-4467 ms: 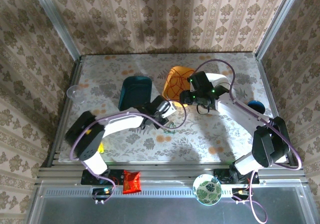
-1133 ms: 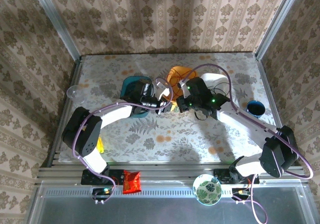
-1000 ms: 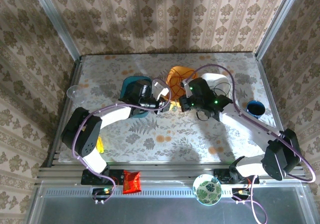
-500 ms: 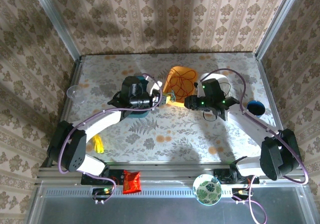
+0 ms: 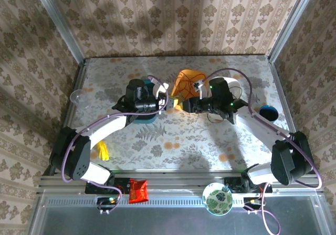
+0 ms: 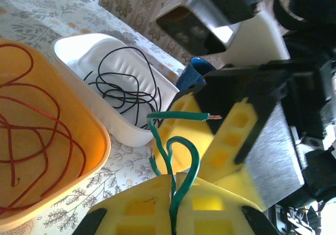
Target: Untangle the cables
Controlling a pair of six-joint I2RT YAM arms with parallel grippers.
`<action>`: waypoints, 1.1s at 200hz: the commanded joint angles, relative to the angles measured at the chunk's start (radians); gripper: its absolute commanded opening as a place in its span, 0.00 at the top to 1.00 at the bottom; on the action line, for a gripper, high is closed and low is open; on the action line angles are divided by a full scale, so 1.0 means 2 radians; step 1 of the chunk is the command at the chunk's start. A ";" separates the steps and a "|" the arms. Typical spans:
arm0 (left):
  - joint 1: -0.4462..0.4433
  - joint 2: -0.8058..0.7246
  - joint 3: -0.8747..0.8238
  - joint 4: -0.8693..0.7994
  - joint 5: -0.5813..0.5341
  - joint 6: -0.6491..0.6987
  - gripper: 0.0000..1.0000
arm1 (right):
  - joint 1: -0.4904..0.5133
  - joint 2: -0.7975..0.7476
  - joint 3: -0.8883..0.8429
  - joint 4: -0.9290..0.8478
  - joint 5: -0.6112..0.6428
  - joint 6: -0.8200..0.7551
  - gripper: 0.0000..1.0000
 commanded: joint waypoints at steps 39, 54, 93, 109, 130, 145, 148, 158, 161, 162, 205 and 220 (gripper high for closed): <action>0.001 0.001 0.005 0.027 0.030 -0.026 1.00 | 0.008 0.026 0.016 0.050 -0.032 0.009 0.91; 0.002 0.003 0.001 0.024 0.028 -0.025 1.00 | 0.008 0.017 0.012 0.050 -0.008 0.009 0.97; 0.008 0.000 -0.008 0.007 0.014 -0.013 1.00 | 0.005 -0.021 0.003 0.003 0.094 -0.013 1.00; 0.008 -0.003 -0.005 -0.017 0.010 0.004 1.00 | 0.004 -0.037 0.007 -0.026 0.148 -0.028 1.00; 0.008 -0.005 0.002 -0.056 0.001 0.028 1.00 | 0.002 -0.050 0.016 -0.060 0.222 -0.043 1.00; 0.007 -0.005 0.009 -0.095 -0.013 0.054 1.00 | 0.002 -0.056 0.022 -0.077 0.270 -0.052 1.00; 0.007 -0.005 0.011 -0.104 -0.016 0.060 1.00 | 0.002 -0.058 0.023 -0.080 0.278 -0.053 1.00; 0.006 -0.005 0.016 -0.131 -0.025 0.078 1.00 | 0.002 -0.063 0.026 -0.086 0.302 -0.058 1.00; 0.005 -0.005 0.018 -0.139 -0.028 0.083 1.00 | 0.002 -0.064 0.026 -0.088 0.307 -0.059 1.00; 0.005 -0.004 0.017 -0.142 -0.030 0.084 1.00 | 0.002 -0.064 0.027 -0.088 0.309 -0.060 1.00; 0.002 -0.002 0.025 -0.210 -0.048 0.123 1.00 | 0.002 -0.077 0.039 -0.094 0.332 -0.074 1.00; 0.008 -0.012 0.013 -0.182 -0.053 0.107 1.00 | 0.002 -0.075 0.040 -0.096 0.326 -0.074 1.00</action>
